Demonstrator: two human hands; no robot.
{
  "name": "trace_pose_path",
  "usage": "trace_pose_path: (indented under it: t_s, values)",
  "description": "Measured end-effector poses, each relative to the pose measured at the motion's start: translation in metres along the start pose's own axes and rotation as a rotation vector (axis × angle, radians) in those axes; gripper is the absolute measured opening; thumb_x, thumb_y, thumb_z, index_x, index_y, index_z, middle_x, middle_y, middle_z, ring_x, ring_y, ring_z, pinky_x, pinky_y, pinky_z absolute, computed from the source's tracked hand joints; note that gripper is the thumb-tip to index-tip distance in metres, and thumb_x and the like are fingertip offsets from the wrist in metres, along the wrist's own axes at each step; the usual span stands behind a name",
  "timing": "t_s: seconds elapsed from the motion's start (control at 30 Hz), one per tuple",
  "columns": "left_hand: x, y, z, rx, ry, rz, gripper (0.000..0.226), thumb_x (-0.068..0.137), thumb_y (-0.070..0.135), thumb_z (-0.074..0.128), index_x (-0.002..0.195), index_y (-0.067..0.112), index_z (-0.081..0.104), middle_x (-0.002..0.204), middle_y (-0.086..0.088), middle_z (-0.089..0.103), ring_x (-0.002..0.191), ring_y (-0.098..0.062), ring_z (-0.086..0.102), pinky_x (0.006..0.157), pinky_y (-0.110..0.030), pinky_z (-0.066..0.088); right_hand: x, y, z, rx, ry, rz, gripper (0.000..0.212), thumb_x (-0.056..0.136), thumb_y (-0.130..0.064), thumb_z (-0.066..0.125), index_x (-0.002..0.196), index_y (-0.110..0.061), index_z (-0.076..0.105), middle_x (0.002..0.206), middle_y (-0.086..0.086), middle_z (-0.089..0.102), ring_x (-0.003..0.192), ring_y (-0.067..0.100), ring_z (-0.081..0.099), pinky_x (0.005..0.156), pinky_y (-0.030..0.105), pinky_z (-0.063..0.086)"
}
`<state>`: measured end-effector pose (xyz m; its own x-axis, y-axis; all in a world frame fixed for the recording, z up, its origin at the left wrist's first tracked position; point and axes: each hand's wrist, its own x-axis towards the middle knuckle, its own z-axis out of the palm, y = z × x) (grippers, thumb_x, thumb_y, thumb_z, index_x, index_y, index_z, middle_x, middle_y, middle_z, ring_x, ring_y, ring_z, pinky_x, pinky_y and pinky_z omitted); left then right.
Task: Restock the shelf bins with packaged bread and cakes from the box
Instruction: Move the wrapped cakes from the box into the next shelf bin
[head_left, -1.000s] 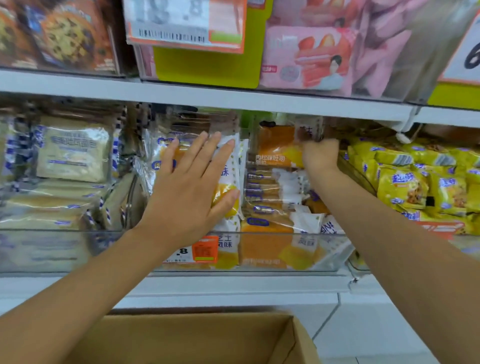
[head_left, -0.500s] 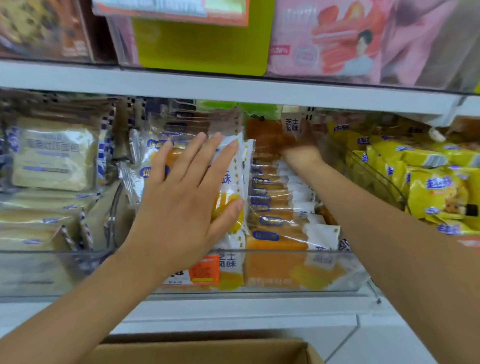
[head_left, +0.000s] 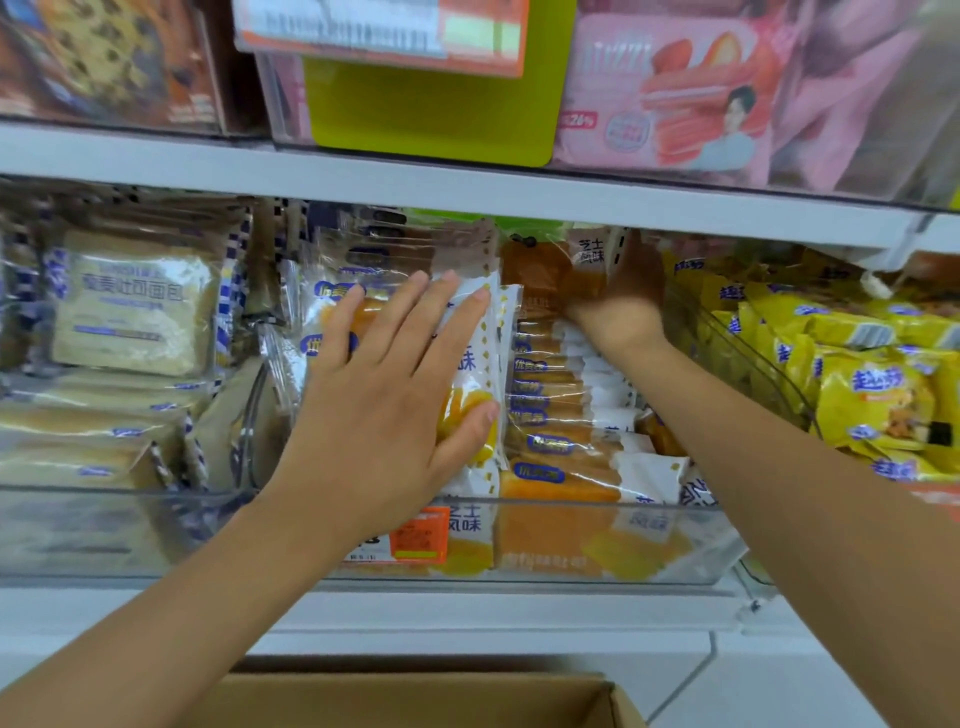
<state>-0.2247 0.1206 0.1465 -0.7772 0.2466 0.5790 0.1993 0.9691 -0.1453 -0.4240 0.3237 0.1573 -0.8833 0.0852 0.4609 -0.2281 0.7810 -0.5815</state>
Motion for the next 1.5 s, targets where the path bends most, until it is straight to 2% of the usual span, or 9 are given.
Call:
trace_pose_path:
  t_s: [0.17, 0.33, 0.47, 0.7, 0.97, 1.07, 1.23, 1.37, 1.5]
  values:
    - [0.000, 0.000, 0.001, 0.005, 0.010, 0.005, 0.069, 0.098, 0.056, 0.022, 0.155, 0.018, 0.022, 0.160, -0.005, 0.028, 0.149, -0.022, 0.022, 0.119, -0.054, 0.014, -0.001, -0.008, 0.004, -0.281, -0.135, -0.452, 0.090, 0.082, -0.044, 0.073, 0.154, -0.033, 0.020, 0.162, 0.009, 0.010, 0.149, 0.031, 0.007, 0.121, 0.042, 0.014]
    - [0.000, 0.000, 0.002, -0.003, 0.019, 0.005, 0.068, 0.098, 0.056, 0.023, 0.155, 0.019, 0.024, 0.159, -0.005, 0.028, 0.149, -0.022, 0.022, 0.118, -0.054, 0.016, 0.002, -0.003, 0.010, -0.321, -0.123, -0.304, 0.090, 0.077, -0.047, 0.075, 0.150, -0.033, 0.026, 0.161, 0.008, 0.011, 0.148, 0.028, 0.005, 0.118, 0.044, 0.011]
    - [0.000, -0.002, 0.004, 0.001, 0.035, 0.010, 0.068, 0.097, 0.056, 0.024, 0.155, 0.018, 0.024, 0.159, -0.004, 0.028, 0.148, -0.021, 0.023, 0.119, -0.054, 0.014, 0.000, -0.006, 0.007, -0.280, -0.134, -0.357, 0.076, 0.080, -0.048, 0.068, 0.146, -0.036, 0.033, 0.161, 0.006, 0.010, 0.149, 0.026, 0.001, 0.117, 0.046, 0.006]
    - [-0.001, -0.002, 0.005, -0.011, 0.052, 0.011, 0.068, 0.097, 0.055, 0.025, 0.154, 0.018, 0.025, 0.159, -0.005, 0.029, 0.148, -0.022, 0.024, 0.118, -0.054, 0.015, 0.004, -0.006, 0.015, -0.403, -0.075, -0.347, 0.081, 0.080, -0.052, 0.070, 0.147, -0.029, 0.031, 0.156, 0.010, 0.020, 0.146, 0.030, 0.011, 0.111, 0.049, 0.021]
    - [0.000, -0.002, 0.004, -0.098, 0.061, 0.026, 0.066, 0.099, 0.053, 0.021, 0.155, 0.018, 0.024, 0.160, -0.003, 0.027, 0.149, -0.020, 0.021, 0.119, -0.053, 0.012, -0.006, -0.009, 0.003, -0.356, -0.170, -0.336, 0.084, 0.084, -0.051, 0.068, 0.152, -0.036, 0.022, 0.163, 0.008, 0.006, 0.150, 0.028, 0.001, 0.118, 0.046, 0.012]
    - [-0.002, -0.005, 0.002, -0.215, 0.067, 0.050, 0.062, 0.099, 0.040, 0.019, 0.156, 0.017, 0.021, 0.161, -0.003, 0.023, 0.150, -0.018, 0.015, 0.119, -0.054, 0.009, -0.021, -0.013, -0.010, -0.330, -0.150, -0.378, 0.078, 0.085, -0.048, 0.067, 0.151, -0.033, 0.028, 0.160, 0.008, 0.017, 0.148, 0.029, 0.011, 0.120, 0.043, 0.016]
    - [-0.001, -0.006, -0.001, -0.299, 0.066, -0.010, 0.075, 0.087, 0.037, 0.033, 0.156, 0.016, 0.013, 0.165, -0.005, 0.006, 0.152, -0.015, -0.002, 0.122, -0.047, -0.002, -0.063, -0.021, -0.040, -0.134, -0.189, -0.333, 0.053, 0.097, -0.033, 0.054, 0.146, -0.019, 0.040, 0.141, 0.010, 0.051, 0.133, 0.030, 0.041, 0.111, 0.037, 0.034]
    - [-0.016, -0.005, -0.010, -0.149, 0.156, -0.217, 0.092, 0.081, 0.064, 0.044, 0.154, 0.013, 0.021, 0.163, -0.013, 0.010, 0.152, -0.027, 0.003, 0.120, -0.052, -0.002, -0.111, -0.053, -0.050, 0.248, -0.214, -0.076, 0.056, 0.102, -0.045, 0.039, 0.149, -0.016, 0.035, 0.153, 0.006, 0.036, 0.141, 0.022, 0.032, 0.113, 0.031, 0.024]
    - [-0.033, -0.013, -0.011, -0.200, 0.012, -0.441, 0.128, 0.063, 0.097, 0.029, 0.157, 0.015, -0.002, 0.163, -0.019, -0.001, 0.151, -0.033, -0.001, 0.121, -0.055, 0.004, -0.145, -0.111, -0.034, 0.710, -0.429, 0.191, 0.079, 0.092, -0.071, 0.027, 0.156, -0.033, 0.000, 0.163, -0.010, 0.003, 0.150, 0.018, 0.008, 0.120, 0.046, 0.010]
